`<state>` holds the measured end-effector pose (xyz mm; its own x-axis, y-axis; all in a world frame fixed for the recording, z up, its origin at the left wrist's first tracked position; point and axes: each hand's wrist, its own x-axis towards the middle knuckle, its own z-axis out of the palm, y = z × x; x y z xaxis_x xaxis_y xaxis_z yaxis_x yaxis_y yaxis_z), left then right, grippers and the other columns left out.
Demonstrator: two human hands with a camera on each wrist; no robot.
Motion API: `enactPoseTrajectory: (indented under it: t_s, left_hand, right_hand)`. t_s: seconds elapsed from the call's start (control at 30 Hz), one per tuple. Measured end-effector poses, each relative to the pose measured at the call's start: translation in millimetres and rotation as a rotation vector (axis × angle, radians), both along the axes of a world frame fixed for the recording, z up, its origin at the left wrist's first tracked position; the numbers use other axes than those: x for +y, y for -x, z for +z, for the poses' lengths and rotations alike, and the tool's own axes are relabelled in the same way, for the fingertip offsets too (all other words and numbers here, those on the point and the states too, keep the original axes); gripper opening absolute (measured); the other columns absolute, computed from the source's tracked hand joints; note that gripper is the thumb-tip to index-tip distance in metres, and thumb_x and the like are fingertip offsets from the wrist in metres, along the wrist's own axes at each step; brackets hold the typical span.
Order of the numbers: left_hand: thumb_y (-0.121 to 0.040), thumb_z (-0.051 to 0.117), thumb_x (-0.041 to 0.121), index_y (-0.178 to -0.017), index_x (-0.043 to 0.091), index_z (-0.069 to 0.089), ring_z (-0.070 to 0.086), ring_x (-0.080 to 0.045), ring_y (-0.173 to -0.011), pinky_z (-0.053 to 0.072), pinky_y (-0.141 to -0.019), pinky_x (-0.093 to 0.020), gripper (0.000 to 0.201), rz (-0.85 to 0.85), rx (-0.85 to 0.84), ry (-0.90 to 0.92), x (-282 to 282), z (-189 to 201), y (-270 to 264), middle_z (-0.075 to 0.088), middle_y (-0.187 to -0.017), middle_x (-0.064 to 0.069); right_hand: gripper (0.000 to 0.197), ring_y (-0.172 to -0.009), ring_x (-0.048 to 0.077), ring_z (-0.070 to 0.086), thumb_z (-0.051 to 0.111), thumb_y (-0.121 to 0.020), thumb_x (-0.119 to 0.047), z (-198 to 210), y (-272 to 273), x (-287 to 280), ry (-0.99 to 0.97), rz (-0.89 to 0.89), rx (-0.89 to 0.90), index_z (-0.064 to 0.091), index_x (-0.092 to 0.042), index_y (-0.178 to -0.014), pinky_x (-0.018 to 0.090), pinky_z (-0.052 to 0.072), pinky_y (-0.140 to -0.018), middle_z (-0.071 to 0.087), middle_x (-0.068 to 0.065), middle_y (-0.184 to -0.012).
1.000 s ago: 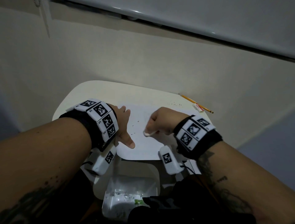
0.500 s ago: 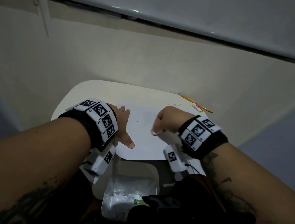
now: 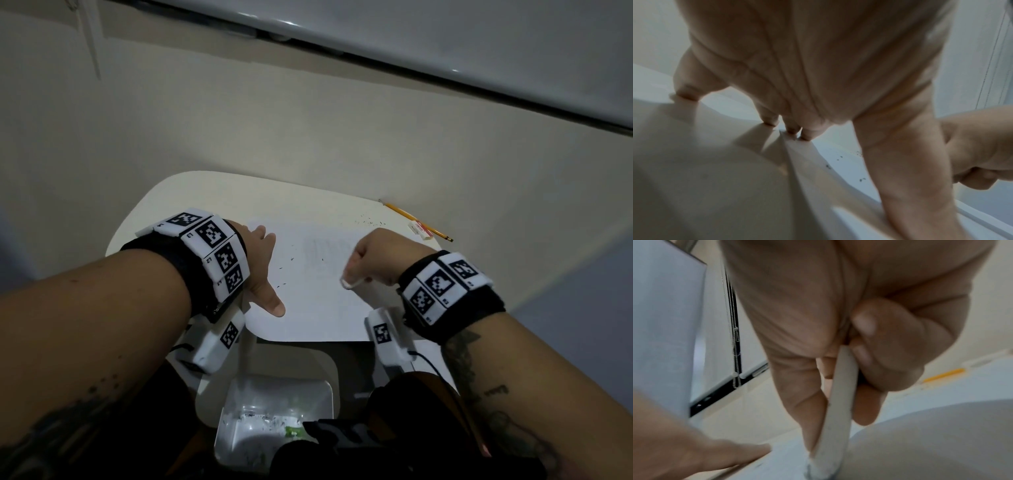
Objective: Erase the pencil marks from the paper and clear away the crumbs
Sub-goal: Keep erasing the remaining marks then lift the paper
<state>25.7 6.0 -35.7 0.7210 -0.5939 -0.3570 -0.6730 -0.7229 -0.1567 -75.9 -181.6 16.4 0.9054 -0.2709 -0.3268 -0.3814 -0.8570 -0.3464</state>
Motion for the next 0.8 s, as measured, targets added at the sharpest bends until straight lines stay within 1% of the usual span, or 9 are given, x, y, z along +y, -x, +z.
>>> enactPoseTrajectory:
  t_s: [0.1, 0.2, 0.23, 0.33, 0.4, 0.53, 0.67, 0.73, 0.8]
  left_hand:
    - [-0.042, 0.063, 0.091, -0.114, 0.01, 0.036, 0.052, -0.029, -0.107, 0.047, -0.088, -0.047, 0.112, 0.011, 0.011, -0.013, -0.2, 0.4, -0.1, 0.043, -0.123, -0.006]
    - [-0.048, 0.065, 0.088, -0.129, 0.008, 0.032, 0.048, -0.03, -0.117, 0.045, -0.094, -0.047, 0.119, 0.025, 0.017, -0.023, -0.7, 0.8, -0.1, 0.039, -0.134, -0.008]
    - [-0.049, 0.065, 0.088, -0.129, 0.009, 0.032, 0.048, -0.031, -0.12, 0.044, -0.096, -0.047, 0.118, 0.03, 0.021, -0.024, -0.3, 0.9, 0.1, 0.038, -0.136, -0.008]
    - [-0.05, 0.066, 0.087, -0.102, 0.014, 0.029, 0.051, -0.029, -0.11, 0.046, -0.092, -0.047, 0.097, 0.016, 0.019, -0.004, 0.4, 2.2, 2.2, 0.043, -0.124, -0.006]
    - [-0.052, 0.066, 0.086, -0.099, 0.014, 0.027, 0.051, -0.028, -0.107, 0.047, -0.089, -0.047, 0.095, 0.014, 0.02, -0.011, 0.3, 3.4, 2.8, 0.043, -0.118, -0.005]
    - [-0.051, 0.065, 0.087, -0.115, 0.01, 0.035, 0.05, -0.029, -0.11, 0.046, -0.09, -0.046, 0.105, 0.011, 0.025, -0.028, -0.8, 3.6, 2.5, 0.041, -0.123, -0.006]
    - [-0.038, 0.061, 0.093, -0.111, 0.011, 0.035, 0.051, -0.029, -0.112, 0.046, -0.09, -0.046, 0.113, 0.018, 0.026, -0.018, 0.2, 4.4, 3.5, 0.044, -0.124, -0.006]
    - [-0.042, 0.062, 0.092, -0.124, 0.01, 0.035, 0.049, -0.031, -0.117, 0.046, -0.091, -0.046, 0.119, 0.029, 0.026, -0.015, 1.0, 2.6, 2.4, 0.043, -0.129, -0.006]
    - [-0.042, 0.061, 0.093, -0.125, 0.01, 0.035, 0.05, -0.03, -0.114, 0.047, -0.089, -0.047, 0.12, 0.021, 0.014, 0.003, 1.1, 1.0, 1.7, 0.044, -0.128, -0.006]
  right_hand:
    - [0.011, -0.054, 0.011, 0.053, 0.08, -0.076, -0.019, 1.8, 2.1, 0.2, 0.006, 0.006, -0.03, 0.076, -0.011, -0.081, 0.021, 0.039, -0.05, 0.072, 0.002, -0.077]
    - [0.008, -0.041, 0.002, 0.046, 0.082, -0.073, -0.019, -5.5, 2.0, 25.8, -0.184, 0.082, -0.028, 0.078, -0.015, -0.078, 0.019, 0.036, -0.047, 0.069, -0.004, -0.07]
    - [0.007, -0.04, 0.001, 0.045, 0.082, -0.073, -0.019, -7.8, 2.7, 30.6, -0.209, 0.09, -0.013, 0.078, -0.015, -0.078, 0.018, 0.035, -0.047, 0.069, -0.004, -0.07]
    - [0.009, -0.039, 0.003, 0.047, 0.083, -0.075, -0.02, -9.4, 5.3, 14.9, -0.148, 0.043, 0.006, 0.077, -0.014, -0.078, 0.018, 0.035, -0.045, 0.067, -0.004, -0.065]
    - [0.01, -0.045, 0.007, 0.05, 0.083, -0.075, -0.021, -4.9, 6.0, -6.8, -0.043, -0.016, 0.025, 0.076, -0.014, -0.076, 0.02, 0.037, -0.048, 0.067, -0.004, -0.065]
    - [0.014, -0.056, 0.014, 0.059, 0.08, -0.073, -0.024, 0.5, -0.8, -18.4, 0.12, -0.032, -0.013, 0.072, -0.014, -0.07, 0.024, 0.048, -0.055, 0.067, -0.003, -0.066]
    - [0.011, -0.042, -0.002, 0.049, 0.079, -0.078, -0.023, -9.1, -14.8, 24.6, -0.167, 0.067, -0.128, 0.075, -0.013, -0.08, 0.015, 0.037, -0.044, 0.063, -0.012, -0.054]
    - [0.008, -0.052, 0.0, 0.055, 0.08, -0.077, -0.021, -15.9, -18.7, 34.0, -0.191, 0.097, -0.106, 0.075, -0.015, -0.078, 0.018, 0.038, -0.049, 0.071, -0.009, -0.065]
    - [0.014, -0.044, 0.001, 0.05, 0.082, -0.076, -0.021, -14.4, -16.7, 24.7, -0.165, 0.08, -0.067, 0.071, -0.017, -0.07, 0.019, 0.036, -0.048, 0.068, -0.005, -0.065]
